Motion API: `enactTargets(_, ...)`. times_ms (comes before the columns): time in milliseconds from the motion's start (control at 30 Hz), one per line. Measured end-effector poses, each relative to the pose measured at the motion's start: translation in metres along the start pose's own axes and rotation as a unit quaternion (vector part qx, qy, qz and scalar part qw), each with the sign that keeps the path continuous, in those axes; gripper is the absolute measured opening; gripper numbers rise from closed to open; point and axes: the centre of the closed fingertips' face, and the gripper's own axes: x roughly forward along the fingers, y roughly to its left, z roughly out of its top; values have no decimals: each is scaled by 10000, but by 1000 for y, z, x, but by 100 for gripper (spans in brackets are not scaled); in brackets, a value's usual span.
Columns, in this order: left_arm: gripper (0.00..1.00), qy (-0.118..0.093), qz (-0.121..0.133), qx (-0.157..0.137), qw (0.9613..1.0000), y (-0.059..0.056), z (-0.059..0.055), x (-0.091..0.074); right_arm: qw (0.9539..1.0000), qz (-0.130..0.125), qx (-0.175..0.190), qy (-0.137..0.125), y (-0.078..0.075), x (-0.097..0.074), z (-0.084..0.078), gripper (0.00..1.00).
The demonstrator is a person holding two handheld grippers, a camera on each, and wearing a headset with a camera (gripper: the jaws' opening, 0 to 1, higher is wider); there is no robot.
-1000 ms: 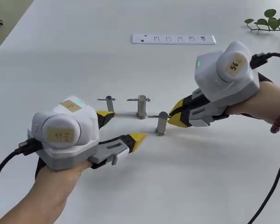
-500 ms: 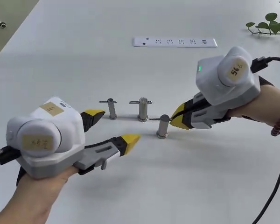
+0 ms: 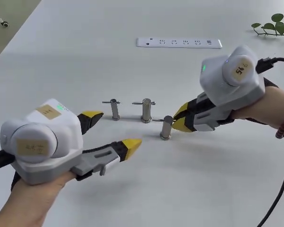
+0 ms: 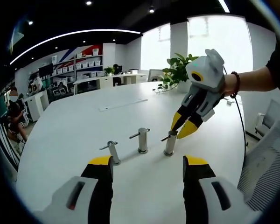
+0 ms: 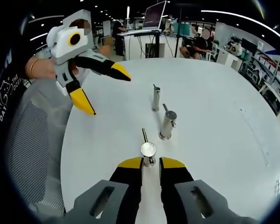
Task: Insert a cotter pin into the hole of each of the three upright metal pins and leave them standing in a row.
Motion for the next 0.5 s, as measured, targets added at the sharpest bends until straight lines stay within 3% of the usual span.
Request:
enactTargets(300, 62, -1, 59, -9, 10000, 5, 0, -4, 9994, 35, 232, -239, 1, 7, 10, 13)
enactTargets(500, 65, 7, 88, -3, 10000, 8, -1, -8, 9994, 84, 218, -237, 2, 14, 12, 13)
